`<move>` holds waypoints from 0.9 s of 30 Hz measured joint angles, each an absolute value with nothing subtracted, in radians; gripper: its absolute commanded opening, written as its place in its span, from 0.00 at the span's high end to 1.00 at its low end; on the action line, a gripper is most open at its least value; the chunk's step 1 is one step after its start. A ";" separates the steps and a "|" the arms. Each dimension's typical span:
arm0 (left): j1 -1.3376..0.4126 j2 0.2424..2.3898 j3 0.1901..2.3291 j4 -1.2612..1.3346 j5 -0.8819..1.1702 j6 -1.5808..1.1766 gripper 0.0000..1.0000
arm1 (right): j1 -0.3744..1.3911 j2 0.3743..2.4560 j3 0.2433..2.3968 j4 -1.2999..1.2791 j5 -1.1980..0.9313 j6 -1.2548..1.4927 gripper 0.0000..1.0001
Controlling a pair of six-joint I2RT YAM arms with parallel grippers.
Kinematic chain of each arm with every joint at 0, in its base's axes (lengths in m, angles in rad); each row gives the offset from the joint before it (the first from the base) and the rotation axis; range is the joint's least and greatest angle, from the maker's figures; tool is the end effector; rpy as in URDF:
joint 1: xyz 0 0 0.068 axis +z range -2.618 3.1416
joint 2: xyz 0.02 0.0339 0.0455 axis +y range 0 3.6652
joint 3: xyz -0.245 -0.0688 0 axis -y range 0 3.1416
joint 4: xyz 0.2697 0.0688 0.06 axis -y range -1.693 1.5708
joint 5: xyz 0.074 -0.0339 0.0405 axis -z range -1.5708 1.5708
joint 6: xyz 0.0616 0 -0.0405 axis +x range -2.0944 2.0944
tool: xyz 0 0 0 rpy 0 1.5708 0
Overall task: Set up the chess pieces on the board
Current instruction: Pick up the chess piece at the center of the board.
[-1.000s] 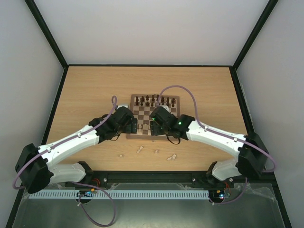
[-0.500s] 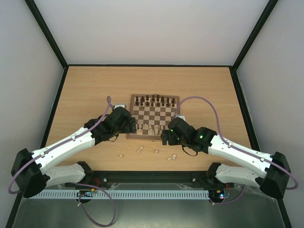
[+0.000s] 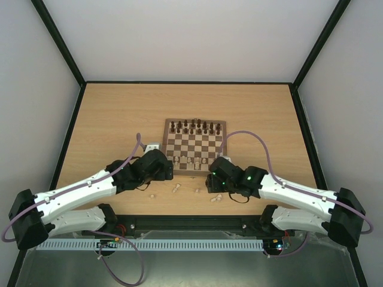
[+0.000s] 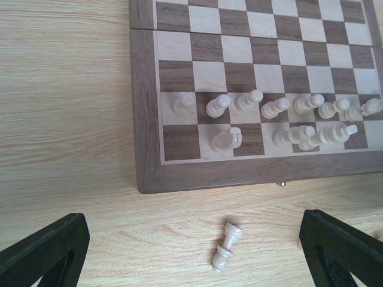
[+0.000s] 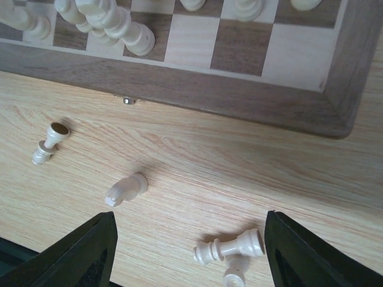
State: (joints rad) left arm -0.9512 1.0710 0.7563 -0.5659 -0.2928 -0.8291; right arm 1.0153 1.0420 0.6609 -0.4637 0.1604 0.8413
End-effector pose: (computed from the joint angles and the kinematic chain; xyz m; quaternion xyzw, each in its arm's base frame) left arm 0.1668 -0.2032 0.1996 0.0075 0.9323 -0.1737 0.3173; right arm 0.1447 0.2145 0.1796 -0.0526 0.9308 0.2385 0.2720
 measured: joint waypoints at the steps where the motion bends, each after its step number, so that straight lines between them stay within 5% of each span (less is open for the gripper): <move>1: -0.955 1.060 0.754 -0.570 -0.296 -0.837 0.01 | 1.022 1.060 0.665 -0.463 0.161 0.847 0.37; 8: -0.955 1.002 0.750 -0.578 -0.318 -0.858 0.01 | 1.084 1.217 0.752 -0.450 0.175 0.867 0.50; 27: -0.955 0.904 0.721 -0.597 -0.310 -0.838 0.01 | 1.203 1.505 0.908 -0.442 0.239 0.937 0.62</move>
